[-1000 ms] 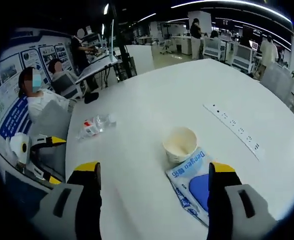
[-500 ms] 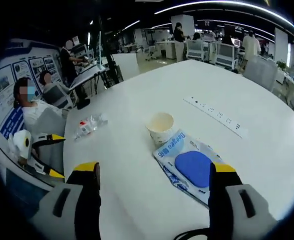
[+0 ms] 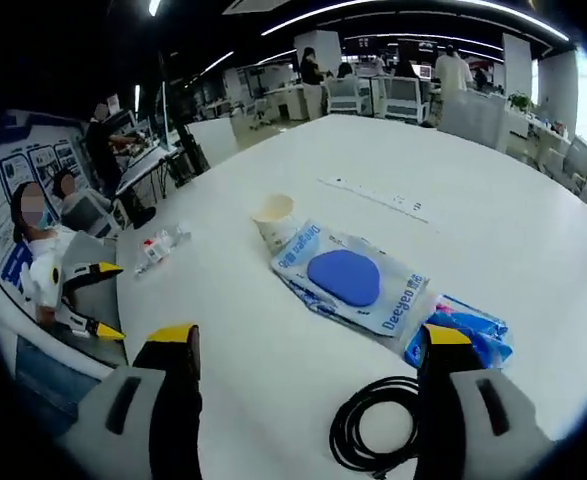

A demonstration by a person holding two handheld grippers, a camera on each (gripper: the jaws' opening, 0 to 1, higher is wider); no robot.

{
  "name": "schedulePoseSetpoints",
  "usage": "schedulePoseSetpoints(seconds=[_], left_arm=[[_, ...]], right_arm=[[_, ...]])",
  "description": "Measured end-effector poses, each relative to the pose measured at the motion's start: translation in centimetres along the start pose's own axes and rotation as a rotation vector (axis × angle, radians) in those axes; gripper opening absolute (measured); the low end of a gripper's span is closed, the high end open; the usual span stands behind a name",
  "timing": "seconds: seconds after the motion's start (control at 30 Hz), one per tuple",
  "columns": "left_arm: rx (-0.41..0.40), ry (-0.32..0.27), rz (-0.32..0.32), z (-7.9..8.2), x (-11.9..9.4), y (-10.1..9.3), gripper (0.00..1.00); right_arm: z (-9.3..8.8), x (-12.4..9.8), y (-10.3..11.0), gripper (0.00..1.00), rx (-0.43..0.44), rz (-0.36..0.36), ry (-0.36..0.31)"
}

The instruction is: Arrange the tabletop items into an orderly group along one side of the table until the central work area is clear of visible clutter.

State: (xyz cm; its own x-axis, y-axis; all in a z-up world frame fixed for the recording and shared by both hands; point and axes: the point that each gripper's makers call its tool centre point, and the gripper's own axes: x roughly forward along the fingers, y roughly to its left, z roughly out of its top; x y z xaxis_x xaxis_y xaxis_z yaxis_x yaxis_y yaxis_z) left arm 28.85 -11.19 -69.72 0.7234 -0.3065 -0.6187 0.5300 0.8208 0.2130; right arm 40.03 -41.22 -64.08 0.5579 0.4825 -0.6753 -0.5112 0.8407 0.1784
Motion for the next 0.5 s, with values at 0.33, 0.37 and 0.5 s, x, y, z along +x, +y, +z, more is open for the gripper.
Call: schedulePoseSetpoints(seconds=[0.33, 0.37, 0.5], left_arm=[[0.021, 0.014, -0.022, -0.1, 0.1, -0.6, 0.78], [0.023, 0.014, -0.025, -0.1, 0.2, -0.7, 0.78], [0.03, 0.026, -0.03, -0.4, 0.2, -0.8, 0.78]], right_arm=[[-3.2, -2.7, -2.0, 0.89, 0.101, -0.06, -0.019], [-3.4, -2.9, -2.1, 0.89, 0.108, -0.063, -0.023], [-4.7, -3.3, -2.2, 0.89, 0.135, -0.07, -0.018]])
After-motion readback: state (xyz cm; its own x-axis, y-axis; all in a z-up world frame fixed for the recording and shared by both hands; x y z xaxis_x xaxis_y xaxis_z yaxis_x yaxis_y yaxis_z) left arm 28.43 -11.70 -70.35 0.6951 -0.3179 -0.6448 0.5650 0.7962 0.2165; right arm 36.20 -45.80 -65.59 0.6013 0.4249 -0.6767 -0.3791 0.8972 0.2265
